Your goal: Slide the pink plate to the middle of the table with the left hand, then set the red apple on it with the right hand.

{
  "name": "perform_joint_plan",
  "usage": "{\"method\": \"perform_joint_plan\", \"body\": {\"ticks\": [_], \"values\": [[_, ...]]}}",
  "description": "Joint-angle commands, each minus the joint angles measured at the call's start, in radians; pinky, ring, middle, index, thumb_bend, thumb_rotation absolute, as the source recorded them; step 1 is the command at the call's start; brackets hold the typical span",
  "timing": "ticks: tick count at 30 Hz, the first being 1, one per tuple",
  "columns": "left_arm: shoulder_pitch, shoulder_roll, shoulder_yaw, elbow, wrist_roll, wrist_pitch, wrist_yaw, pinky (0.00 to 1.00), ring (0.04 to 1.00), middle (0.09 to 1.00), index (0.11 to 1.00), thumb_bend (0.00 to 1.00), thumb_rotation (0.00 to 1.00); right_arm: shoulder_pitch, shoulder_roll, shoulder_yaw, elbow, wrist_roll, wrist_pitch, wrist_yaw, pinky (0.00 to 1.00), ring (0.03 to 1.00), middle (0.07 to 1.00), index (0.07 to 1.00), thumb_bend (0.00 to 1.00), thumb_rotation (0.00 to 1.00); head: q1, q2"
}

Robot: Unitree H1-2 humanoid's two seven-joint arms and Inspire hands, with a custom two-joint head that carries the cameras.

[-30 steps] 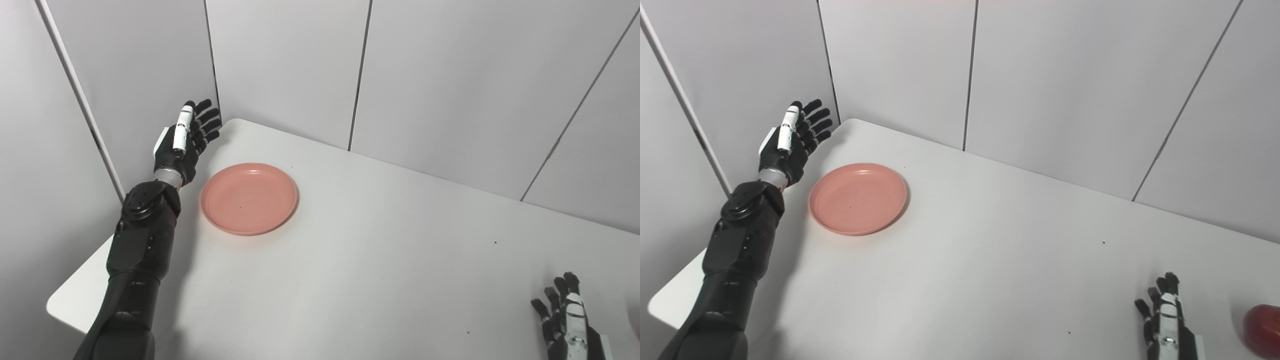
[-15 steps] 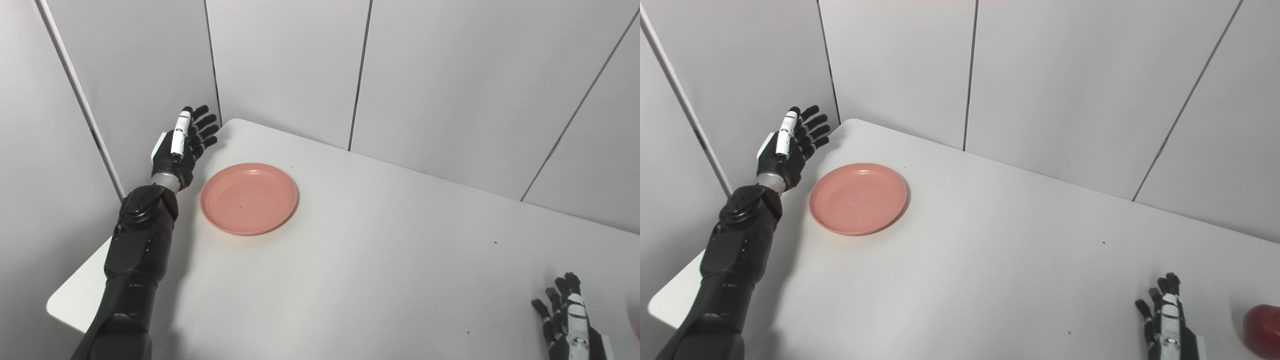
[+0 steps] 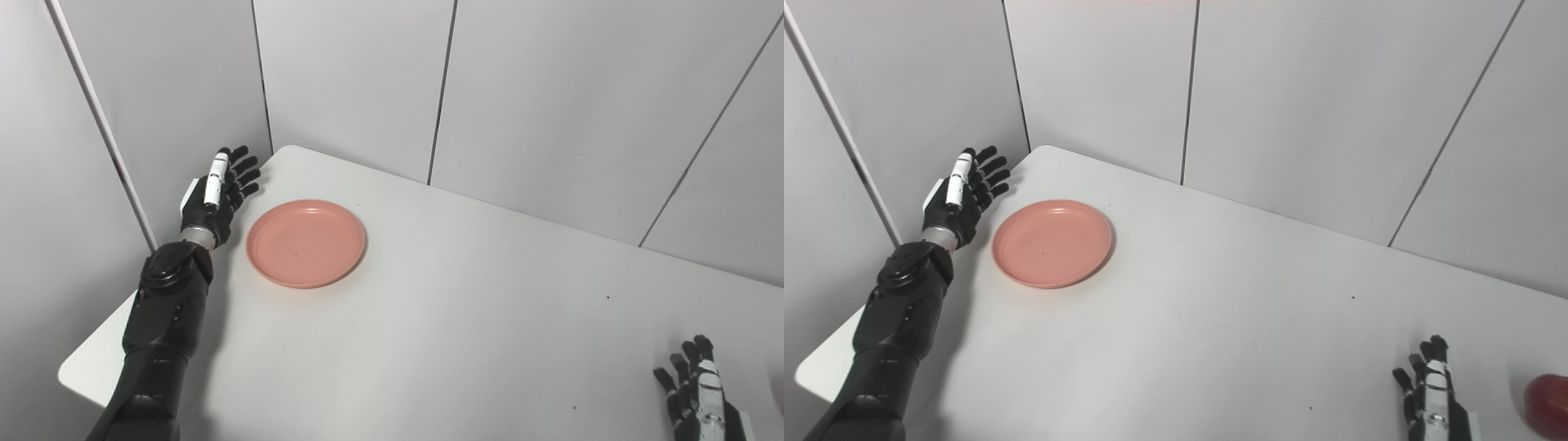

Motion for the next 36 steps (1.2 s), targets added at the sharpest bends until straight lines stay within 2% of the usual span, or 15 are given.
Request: {"method": "perform_joint_plan", "body": {"ticks": [1, 7, 17, 25, 30, 36], "values": [[-0.024, 0.028, 0.005, -0.007, -0.006, -0.046, -0.008, 0.88, 0.869, 0.865, 0.847, 0.28, 1.0, -0.015, -0.003, -0.01, -0.031, 0.001, 0.005, -0.002, 1.0, 1.0, 1.0, 1.0, 0.05, 1.0, 0.0, 0.002], [-0.021, 0.018, 0.011, 0.002, -0.015, -0.036, 0.001, 0.88, 0.871, 0.865, 0.845, 0.29, 1.0, -0.017, -0.003, -0.011, -0.028, 0.011, 0.004, -0.001, 1.0, 1.0, 1.0, 1.0, 0.05, 1.0, 0.0, 0.002], [-0.012, 0.003, 0.006, 0.031, -0.005, -0.061, 0.01, 0.87, 0.857, 0.848, 0.824, 0.28, 1.0, -0.016, -0.005, -0.009, -0.036, 0.01, 0.009, -0.002, 1.0, 1.0, 1.0, 1.0, 0.04, 1.0, -0.001, 0.005], [-0.013, -0.002, 0.001, 0.075, -0.02, -0.072, -0.017, 0.88, 0.873, 0.862, 0.836, 0.27, 1.0, -0.017, -0.002, -0.009, -0.041, 0.008, 0.017, -0.006, 1.0, 1.0, 1.0, 1.0, 0.05, 1.0, -0.001, 0.006], [-0.014, -0.007, -0.004, 0.104, -0.027, -0.083, -0.029, 0.86, 0.853, 0.846, 0.832, 0.29, 1.0, -0.016, -0.003, -0.007, -0.043, 0.005, 0.018, -0.005, 1.0, 1.0, 1.0, 1.0, 0.04, 1.0, -0.002, 0.006], [-0.01, -0.013, -0.041, 0.132, -0.003, -0.125, -0.037, 0.86, 0.868, 0.863, 0.843, 0.28, 1.0, -0.018, -0.002, -0.01, -0.041, 0.011, 0.018, -0.004, 1.0, 1.0, 1.0, 1.0, 0.05, 1.0, -0.003, 0.007]]}}
